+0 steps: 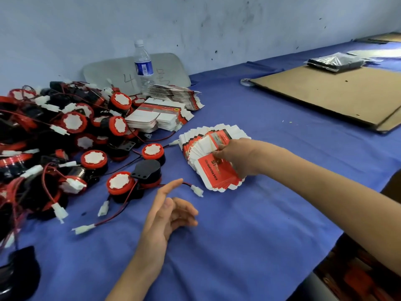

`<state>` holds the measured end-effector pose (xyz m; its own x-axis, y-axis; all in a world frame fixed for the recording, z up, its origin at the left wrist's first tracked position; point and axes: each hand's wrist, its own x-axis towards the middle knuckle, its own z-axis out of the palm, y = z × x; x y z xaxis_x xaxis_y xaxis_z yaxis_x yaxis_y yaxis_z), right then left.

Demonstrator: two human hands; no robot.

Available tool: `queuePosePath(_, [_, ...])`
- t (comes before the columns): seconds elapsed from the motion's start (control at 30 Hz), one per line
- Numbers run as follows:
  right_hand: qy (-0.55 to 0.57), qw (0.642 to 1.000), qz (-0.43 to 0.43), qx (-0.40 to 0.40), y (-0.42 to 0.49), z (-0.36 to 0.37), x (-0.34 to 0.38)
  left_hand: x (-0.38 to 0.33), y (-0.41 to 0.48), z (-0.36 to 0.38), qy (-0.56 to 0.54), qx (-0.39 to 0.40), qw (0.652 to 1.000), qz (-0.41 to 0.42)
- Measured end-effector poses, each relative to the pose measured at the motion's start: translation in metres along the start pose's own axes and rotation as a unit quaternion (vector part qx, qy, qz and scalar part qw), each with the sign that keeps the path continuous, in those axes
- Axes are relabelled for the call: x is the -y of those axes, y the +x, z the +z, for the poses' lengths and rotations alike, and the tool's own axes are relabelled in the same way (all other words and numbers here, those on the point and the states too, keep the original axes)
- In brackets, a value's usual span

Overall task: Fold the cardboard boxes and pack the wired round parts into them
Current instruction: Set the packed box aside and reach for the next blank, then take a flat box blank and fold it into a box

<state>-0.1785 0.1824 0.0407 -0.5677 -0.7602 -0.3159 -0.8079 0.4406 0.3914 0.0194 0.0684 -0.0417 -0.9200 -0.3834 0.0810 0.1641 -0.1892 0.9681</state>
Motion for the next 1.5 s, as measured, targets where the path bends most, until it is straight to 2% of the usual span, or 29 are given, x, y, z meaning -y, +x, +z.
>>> queuePosePath(0.2, [-0.027,0.999,-0.022,0.019,0.001,-0.001,-0.005,0.002,0.001,-0.001,-0.014,-0.003,1.0,0.001])
queuePosePath(0.27, [-0.034,0.999,-0.022,-0.01,0.001,0.0,-0.005,0.002,0.001,-0.001,-0.014,-0.003,1.0,0.002])
queuePosePath(0.37, [-0.061,0.993,-0.005,-0.099,0.001,0.01,0.002,0.005,0.0,-0.003,-0.012,0.003,1.0,0.01])
queuePosePath(0.43, [-0.052,0.988,0.036,-0.142,0.0,0.023,0.009,0.006,-0.001,-0.003,-0.011,0.006,1.0,0.011])
queuePosePath(0.57, [-0.042,0.98,0.112,-0.158,-0.008,0.046,0.014,0.005,-0.002,-0.002,0.003,0.014,1.0,0.012])
queuePosePath(0.67, [-0.108,0.947,0.199,-0.228,-0.01,0.043,0.008,0.004,-0.002,-0.002,0.005,0.012,1.0,0.012])
queuePosePath(0.7, [-0.106,0.944,0.227,-0.215,-0.011,0.039,0.002,0.004,-0.002,-0.002,0.003,0.013,1.0,0.013])
queuePosePath(0.8, [0.002,0.956,0.219,-0.193,-0.014,0.026,-0.025,0.004,-0.001,-0.002,0.002,0.016,1.0,0.014])
queuePosePath(0.83, [0.043,0.947,0.207,-0.243,-0.017,0.019,-0.034,0.003,-0.001,-0.003,0.002,0.013,1.0,0.017])
queuePosePath(0.87, [0.091,0.924,0.189,-0.321,-0.023,0.013,-0.038,0.002,-0.001,-0.004,0.005,0.005,1.0,0.025])
queuePosePath(0.9, [0.163,0.882,0.161,-0.413,-0.028,0.007,-0.037,0.0,0.0,-0.005,0.012,-0.01,0.999,0.043])
queuePosePath(0.97, [0.374,0.776,0.082,-0.501,-0.036,-0.007,-0.021,-0.006,0.0,-0.008,0.043,-0.071,0.991,0.102])
queuePosePath(1.03, [0.596,0.649,-0.025,-0.473,-0.035,-0.02,0.002,-0.012,0.001,-0.011,0.068,-0.136,0.975,0.164])
queuePosePath(1.07, [0.681,0.597,-0.067,-0.419,-0.029,-0.024,0.015,-0.016,0.001,-0.014,0.084,-0.161,0.965,0.188])
queuePosePath(1.1, [0.74,0.563,-0.089,-0.356,-0.022,-0.023,0.029,-0.019,0.001,-0.015,0.104,-0.175,0.958,0.204])
queuePosePath(1.17, [0.803,0.533,-0.1,-0.247,-0.004,-0.017,0.058,-0.025,0.001,-0.022,0.138,-0.183,0.95,0.213])
queuePosePath(1.23, [0.835,0.505,-0.103,-0.194,0.008,-0.01,0.084,-0.025,0.002,-0.032,0.171,-0.19,0.947,0.193])
queuePosePath(1.33, [0.849,0.487,-0.098,-0.181,0.016,0.001,0.106,-0.023,0.003,-0.042,0.229,-0.237,0.93,0.164])
queuePosePath(1.5, [0.853,0.491,-0.069,-0.162,0.018,0.016,0.118,-0.02,0.005,-0.044,0.274,-0.277,0.911,0.138])
